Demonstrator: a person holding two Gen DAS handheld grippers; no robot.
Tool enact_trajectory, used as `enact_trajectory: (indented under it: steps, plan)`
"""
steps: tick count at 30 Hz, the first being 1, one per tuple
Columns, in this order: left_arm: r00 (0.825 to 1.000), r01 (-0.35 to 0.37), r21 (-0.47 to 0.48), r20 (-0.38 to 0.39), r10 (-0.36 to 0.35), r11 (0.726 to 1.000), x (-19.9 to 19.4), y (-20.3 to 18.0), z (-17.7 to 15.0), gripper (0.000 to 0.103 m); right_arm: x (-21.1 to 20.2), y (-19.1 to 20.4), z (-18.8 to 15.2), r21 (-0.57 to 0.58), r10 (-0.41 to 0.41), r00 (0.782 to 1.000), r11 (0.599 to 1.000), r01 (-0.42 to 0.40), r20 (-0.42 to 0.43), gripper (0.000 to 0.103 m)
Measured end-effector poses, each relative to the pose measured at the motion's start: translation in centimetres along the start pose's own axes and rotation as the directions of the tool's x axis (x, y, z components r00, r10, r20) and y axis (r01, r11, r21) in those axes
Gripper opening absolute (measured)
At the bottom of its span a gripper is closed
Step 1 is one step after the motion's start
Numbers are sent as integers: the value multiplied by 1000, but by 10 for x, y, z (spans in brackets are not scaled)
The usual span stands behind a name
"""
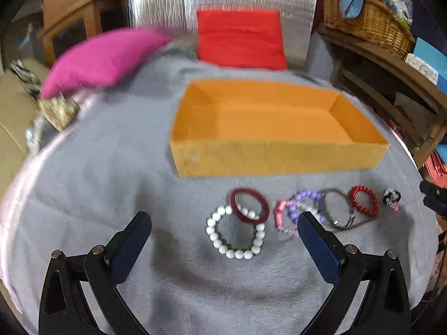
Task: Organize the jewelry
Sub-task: 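Grasp the dark red bangle with the left gripper while the right gripper grasps the black hair tie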
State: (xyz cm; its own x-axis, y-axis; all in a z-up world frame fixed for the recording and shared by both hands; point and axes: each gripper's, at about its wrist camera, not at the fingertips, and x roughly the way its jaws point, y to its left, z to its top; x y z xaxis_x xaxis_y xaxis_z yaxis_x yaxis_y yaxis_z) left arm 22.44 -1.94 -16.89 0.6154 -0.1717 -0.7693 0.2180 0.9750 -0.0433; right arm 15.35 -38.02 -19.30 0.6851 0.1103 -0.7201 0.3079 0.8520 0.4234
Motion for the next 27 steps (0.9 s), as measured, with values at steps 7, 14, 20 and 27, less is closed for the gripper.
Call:
enact_trajectory:
  steps: [7,14,20,27]
  plan:
    - [1000,13,23,-21,-13,1000,16,7,0,99,43,-30,19,133,59,991,990,-43,-121,59]
    - [998,36,42,-52,-34,998,30,10,0,62,72,-36,25,168,-2,985,985,32,-175,24]
    - [999,10,57,-37,-8,998,32,14,3,62,67,-28,27,144,-18,990,989,39,-140,6]
    - [999,-22,18,-33,23,1000,31,30,4,62,37,16,28,50,151,988,987,-150,-15,6]
